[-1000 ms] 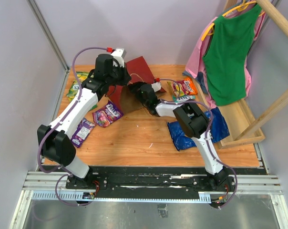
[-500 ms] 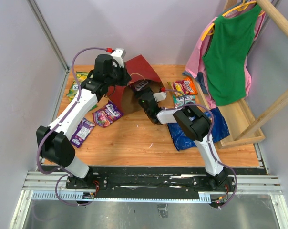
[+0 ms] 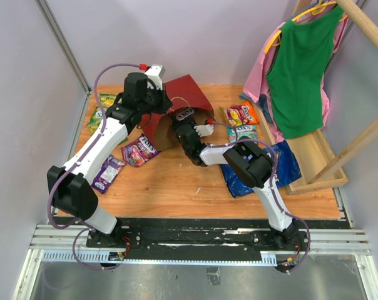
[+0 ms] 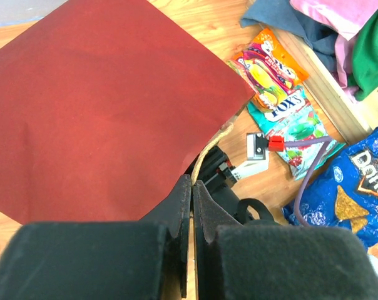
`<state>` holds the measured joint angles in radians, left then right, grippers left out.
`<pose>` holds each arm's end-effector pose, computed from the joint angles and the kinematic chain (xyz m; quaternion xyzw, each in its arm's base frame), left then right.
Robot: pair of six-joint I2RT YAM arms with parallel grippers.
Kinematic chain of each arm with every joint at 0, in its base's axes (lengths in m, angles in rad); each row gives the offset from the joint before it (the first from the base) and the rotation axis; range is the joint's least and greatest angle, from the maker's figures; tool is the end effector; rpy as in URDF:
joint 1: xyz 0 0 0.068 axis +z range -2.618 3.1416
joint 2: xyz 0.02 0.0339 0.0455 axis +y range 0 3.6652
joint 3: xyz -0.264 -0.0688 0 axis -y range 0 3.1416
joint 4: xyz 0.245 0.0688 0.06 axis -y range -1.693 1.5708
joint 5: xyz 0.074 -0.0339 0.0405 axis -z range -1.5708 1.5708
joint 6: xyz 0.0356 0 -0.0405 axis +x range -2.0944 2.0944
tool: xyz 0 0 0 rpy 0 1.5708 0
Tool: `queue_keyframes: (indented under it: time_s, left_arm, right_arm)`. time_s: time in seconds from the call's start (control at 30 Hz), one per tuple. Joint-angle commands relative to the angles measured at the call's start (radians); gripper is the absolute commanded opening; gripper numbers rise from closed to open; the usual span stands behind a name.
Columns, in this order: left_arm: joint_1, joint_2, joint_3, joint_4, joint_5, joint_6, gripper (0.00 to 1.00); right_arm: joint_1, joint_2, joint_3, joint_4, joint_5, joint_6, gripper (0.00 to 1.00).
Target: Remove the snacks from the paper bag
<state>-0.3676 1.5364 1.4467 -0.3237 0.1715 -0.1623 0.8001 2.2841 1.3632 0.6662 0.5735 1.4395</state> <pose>0.3340 -0.1351 0.3713 0.1321 0.8249 -0.2119 0.5071 0.3547 0.3376 0.1282 0.4027 0.6661 0.4304 0.4571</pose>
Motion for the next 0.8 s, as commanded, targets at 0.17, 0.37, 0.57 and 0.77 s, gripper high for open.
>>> queue_keyframes:
  time_s: [0.17,0.37,0.57,0.77]
  left_arm:
    - [0.007,-0.048,-0.008,0.021,0.01,0.003,0.04]
    - [0.006,-0.048,-0.007,0.02,0.014,0.004,0.04]
    - [0.006,-0.04,-0.001,0.021,0.025,0.003,0.04]
    - [0.007,-0.032,0.013,0.011,0.031,0.005,0.04]
  right_arm:
    - [-0.035,0.049,0.179,-0.371,0.054,0.235,0.64]
    - [-0.053,0.106,0.228,-0.428,0.017,0.303,0.62]
    - [-0.064,0.142,0.274,-0.477,0.018,0.302,0.61]
    - [-0.084,0.227,0.37,-0.431,0.008,0.264,0.58]
